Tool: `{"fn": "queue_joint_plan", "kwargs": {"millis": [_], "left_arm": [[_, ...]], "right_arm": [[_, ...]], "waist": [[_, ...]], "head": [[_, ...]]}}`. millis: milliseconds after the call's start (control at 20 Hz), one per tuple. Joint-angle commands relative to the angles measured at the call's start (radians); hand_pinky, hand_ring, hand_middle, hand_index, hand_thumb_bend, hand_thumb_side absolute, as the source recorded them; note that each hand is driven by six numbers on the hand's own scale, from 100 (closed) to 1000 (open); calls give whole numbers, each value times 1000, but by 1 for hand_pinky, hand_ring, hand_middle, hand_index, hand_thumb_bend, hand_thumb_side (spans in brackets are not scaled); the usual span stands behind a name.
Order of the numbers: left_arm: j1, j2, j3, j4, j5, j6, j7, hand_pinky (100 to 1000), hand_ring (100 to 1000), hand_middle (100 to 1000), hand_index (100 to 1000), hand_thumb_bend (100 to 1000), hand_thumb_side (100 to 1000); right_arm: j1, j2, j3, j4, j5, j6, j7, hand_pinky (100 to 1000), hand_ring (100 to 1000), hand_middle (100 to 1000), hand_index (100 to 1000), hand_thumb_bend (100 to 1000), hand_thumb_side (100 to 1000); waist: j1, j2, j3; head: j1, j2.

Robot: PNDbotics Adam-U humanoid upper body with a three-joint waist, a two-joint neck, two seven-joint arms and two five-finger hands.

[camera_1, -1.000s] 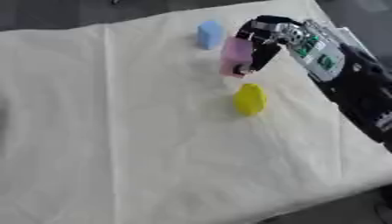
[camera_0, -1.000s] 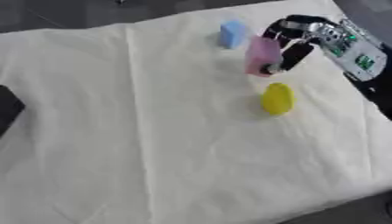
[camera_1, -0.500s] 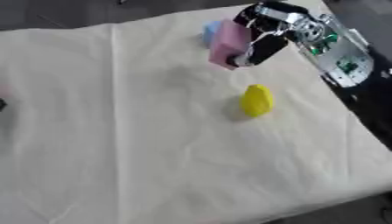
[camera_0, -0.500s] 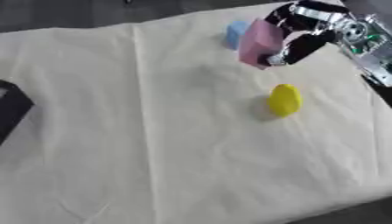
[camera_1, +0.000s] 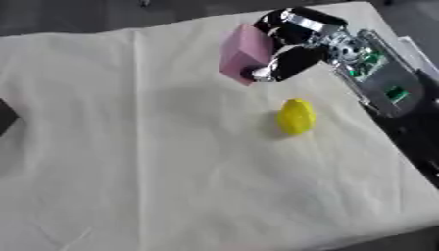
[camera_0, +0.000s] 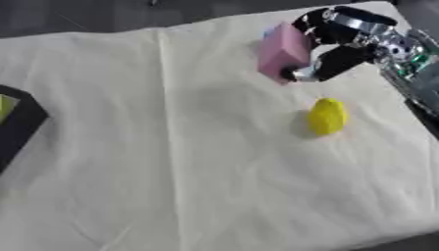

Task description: Pick up the objects with one hand, pass them to the other hand, and then place them into the box on the other side of the table.

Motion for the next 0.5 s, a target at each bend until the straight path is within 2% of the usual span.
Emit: {"fn": "queue_joint_plan", "kwargs": {"millis": [50, 500], "left_arm": [[-29, 42, -14, -40, -5, 10, -19, 741, 813, 700, 793, 234, 730], [-120, 78, -92, -117, -29, 65, -111, 741, 810, 701, 793, 231, 700]], "right_arm": [[-8, 24, -4, -37, -12, 2, -20, 714, 533, 490, 573, 404, 100], [-3, 156, 9, -40, -5, -18, -64, 706, 525, 490, 570, 378, 100]], "waist": [[10, -35, 1], [12, -52, 2]], "head": [[8, -9], [21, 9]]}}
